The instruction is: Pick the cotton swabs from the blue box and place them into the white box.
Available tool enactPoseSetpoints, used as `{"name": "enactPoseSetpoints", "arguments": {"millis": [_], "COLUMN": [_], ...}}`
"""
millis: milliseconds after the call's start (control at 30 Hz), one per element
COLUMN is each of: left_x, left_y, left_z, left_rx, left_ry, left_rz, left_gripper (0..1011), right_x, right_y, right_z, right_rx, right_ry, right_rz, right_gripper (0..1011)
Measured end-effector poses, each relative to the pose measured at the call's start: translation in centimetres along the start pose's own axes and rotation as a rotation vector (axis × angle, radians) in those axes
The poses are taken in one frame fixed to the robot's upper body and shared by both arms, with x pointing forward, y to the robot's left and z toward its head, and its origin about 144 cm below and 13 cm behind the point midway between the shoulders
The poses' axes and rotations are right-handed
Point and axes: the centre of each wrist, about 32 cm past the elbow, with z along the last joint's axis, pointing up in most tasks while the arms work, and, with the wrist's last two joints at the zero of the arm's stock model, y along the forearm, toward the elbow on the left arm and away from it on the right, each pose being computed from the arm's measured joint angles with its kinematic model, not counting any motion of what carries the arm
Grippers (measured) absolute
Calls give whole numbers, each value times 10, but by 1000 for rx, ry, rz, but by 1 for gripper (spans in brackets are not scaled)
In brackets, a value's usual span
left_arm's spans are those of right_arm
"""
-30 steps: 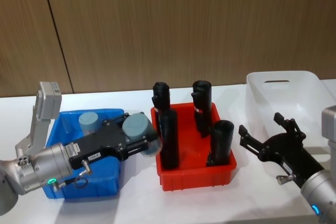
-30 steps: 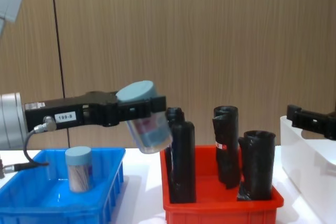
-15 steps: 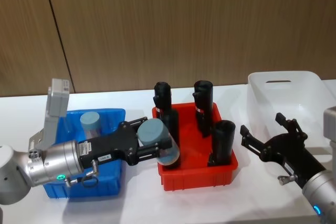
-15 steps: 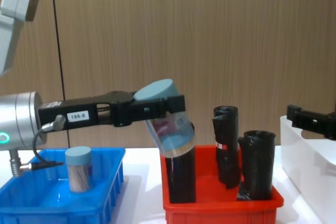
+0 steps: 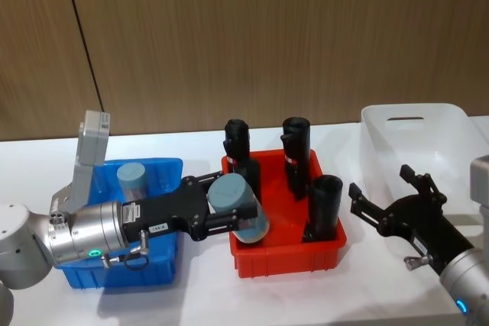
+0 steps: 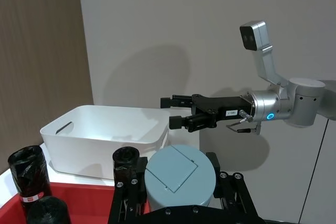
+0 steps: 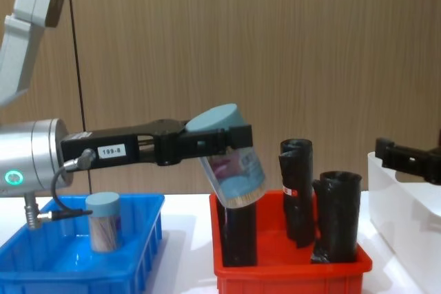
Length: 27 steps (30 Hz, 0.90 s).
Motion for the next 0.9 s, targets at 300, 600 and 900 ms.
{"name": "enactPoseSetpoints", "arguments": {"millis": [300,600,900], "left_x": [2,3,4], "left_y": [-2,-3,-3], "left_z": [0,0,0], "left_rx": [1,2,2], "left_ry": [3,4,5], "left_rz": [-12,-19,-22], "left_gripper": [669,669,669], "right_x": [4,13,22], "right_y": [0,1,5], "right_z": [1,6,13], "right_rx": [-18,-51,-89], "right_ry": [-18,-30,-38], "right_rz": [57,174,308], "right_gripper": [1001,1002,1002]}}
